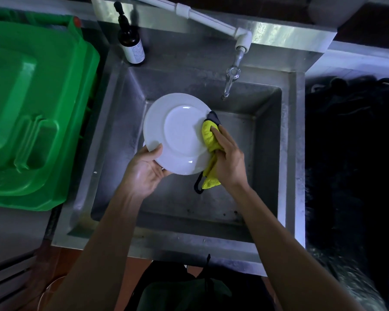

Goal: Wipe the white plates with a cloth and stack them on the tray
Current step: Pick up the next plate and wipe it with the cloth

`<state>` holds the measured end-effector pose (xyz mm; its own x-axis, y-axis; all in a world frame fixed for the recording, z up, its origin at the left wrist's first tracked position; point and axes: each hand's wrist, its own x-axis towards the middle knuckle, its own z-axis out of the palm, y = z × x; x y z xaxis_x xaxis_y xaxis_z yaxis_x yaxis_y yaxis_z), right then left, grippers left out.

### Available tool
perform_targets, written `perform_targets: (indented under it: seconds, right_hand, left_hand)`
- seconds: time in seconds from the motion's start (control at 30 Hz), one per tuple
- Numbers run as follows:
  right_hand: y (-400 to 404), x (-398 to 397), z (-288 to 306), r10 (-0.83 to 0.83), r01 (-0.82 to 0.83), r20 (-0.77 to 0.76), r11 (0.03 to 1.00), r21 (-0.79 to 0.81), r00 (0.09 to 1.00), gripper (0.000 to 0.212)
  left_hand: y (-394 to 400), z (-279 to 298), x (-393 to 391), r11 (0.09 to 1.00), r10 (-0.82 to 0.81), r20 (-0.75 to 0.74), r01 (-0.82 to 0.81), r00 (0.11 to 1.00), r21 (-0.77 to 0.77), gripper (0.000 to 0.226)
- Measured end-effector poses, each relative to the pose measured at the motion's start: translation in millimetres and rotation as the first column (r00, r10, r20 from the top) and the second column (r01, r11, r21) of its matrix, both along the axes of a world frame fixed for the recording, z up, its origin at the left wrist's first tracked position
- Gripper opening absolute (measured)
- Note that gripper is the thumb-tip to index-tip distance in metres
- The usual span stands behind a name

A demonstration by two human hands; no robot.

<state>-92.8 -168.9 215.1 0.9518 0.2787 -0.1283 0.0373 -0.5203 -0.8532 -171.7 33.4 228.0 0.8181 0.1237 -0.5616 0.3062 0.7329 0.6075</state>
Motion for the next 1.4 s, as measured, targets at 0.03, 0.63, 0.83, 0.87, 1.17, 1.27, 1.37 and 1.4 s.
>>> perform_targets:
  seconds: [0.03, 0.63, 0.83, 0.87, 1.17, 1.27, 1.37, 1.4]
  right_hand:
    - [-0.2, 4.4, 1.0, 0.005, -0.005, -0.009, 1.000, 0.002, 1.000, 0.070]
    - [22.4, 43.8, 15.7, 0.149, -0.141, 0.063, 0.983, -0.119, 0.987, 0.067]
    - [43.3, 25.0, 16.9, 0.247, -0.215, 0.121, 0.949, -0.233, 0.961, 0.069]
    - [46.4, 21.0, 17.1, 0.256, -0.219, 0.135, 0.945, -0.243, 0.957, 0.069]
    - [67.5, -8.1, 19.0, 0.346, -0.300, 0.189, 0.925, -0.235, 0.919, 0.064]
    - [65.6, -11.9, 19.1, 0.317, -0.280, 0.200, 0.941, -0.193, 0.927, 0.061]
    - [57.4, -14.7, 15.9, 0.271, -0.250, 0.164, 0.958, -0.138, 0.948, 0.061]
    - [52.6, -14.7, 14.5, 0.261, -0.242, 0.141, 0.960, -0.139, 0.955, 0.061]
  left_hand:
    - [1.9, 0.4, -1.4, 1.000, -0.023, 0.009, 0.023, 1.000, 0.007, 0.055]
    - [16.2, 5.6, 0.4, 0.918, -0.297, -0.168, 0.330, 0.940, 0.220, 0.041]
    - [11.7, -2.9, 5.1, 0.880, -0.325, -0.217, 0.379, 0.920, 0.286, 0.024]
    - [11.9, -4.1, 4.9, 0.880, -0.319, -0.224, 0.376, 0.921, 0.291, 0.024]
    - [11.4, -8.6, 8.3, 0.870, -0.268, -0.243, 0.343, 0.932, 0.355, 0.024]
    - [11.1, -9.0, 8.2, 0.860, -0.255, -0.230, 0.330, 0.939, 0.390, 0.024]
    - [12.2, -8.0, 10.3, 0.813, -0.249, -0.229, 0.331, 0.941, 0.478, 0.022]
    - [13.2, -7.3, 11.8, 0.782, -0.249, -0.226, 0.334, 0.942, 0.527, 0.021]
